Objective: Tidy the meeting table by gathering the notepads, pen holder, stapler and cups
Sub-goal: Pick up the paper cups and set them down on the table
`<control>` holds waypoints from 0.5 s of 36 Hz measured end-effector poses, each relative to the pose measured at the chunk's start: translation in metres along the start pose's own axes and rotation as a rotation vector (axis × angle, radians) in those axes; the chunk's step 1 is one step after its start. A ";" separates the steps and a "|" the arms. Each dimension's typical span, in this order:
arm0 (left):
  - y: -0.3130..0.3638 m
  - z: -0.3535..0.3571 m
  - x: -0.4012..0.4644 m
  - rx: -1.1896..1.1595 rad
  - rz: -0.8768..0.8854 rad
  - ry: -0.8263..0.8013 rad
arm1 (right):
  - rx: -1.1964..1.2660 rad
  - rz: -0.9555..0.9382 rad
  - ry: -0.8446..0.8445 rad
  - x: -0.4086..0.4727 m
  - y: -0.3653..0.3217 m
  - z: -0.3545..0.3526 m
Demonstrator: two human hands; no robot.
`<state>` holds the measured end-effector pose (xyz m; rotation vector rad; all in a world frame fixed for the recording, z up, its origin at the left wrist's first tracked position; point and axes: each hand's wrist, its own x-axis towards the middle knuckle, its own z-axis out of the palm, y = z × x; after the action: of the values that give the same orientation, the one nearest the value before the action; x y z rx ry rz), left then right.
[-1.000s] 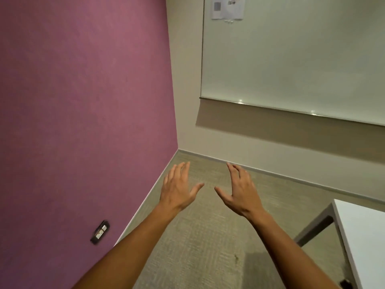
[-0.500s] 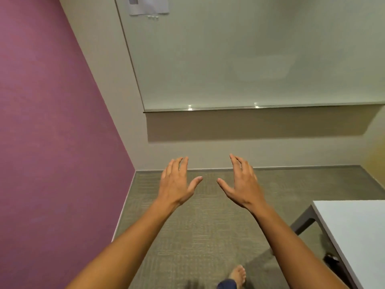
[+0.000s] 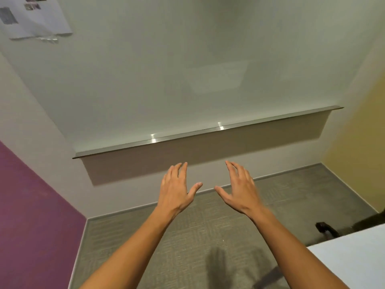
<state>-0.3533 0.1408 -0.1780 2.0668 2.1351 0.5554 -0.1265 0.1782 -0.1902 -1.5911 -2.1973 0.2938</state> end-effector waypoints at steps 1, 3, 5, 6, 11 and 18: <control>0.004 0.005 0.015 -0.001 0.013 -0.006 | 0.001 0.014 0.003 0.010 0.008 -0.002; 0.012 0.014 0.045 0.000 0.042 -0.014 | -0.001 0.046 0.006 0.028 0.023 -0.005; 0.020 0.024 0.075 0.005 0.073 -0.024 | -0.004 0.081 0.010 0.047 0.039 -0.008; 0.023 0.029 0.090 0.009 0.088 -0.032 | -0.004 0.098 0.013 0.057 0.046 -0.009; 0.043 0.060 0.168 0.005 0.178 -0.076 | -0.029 0.174 0.043 0.107 0.086 -0.009; 0.066 0.101 0.284 -0.030 0.337 -0.144 | -0.060 0.320 0.140 0.181 0.138 -0.007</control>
<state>-0.2748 0.4387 -0.2013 2.3852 1.7022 0.4519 -0.0530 0.3933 -0.2027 -1.9352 -1.8604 0.2024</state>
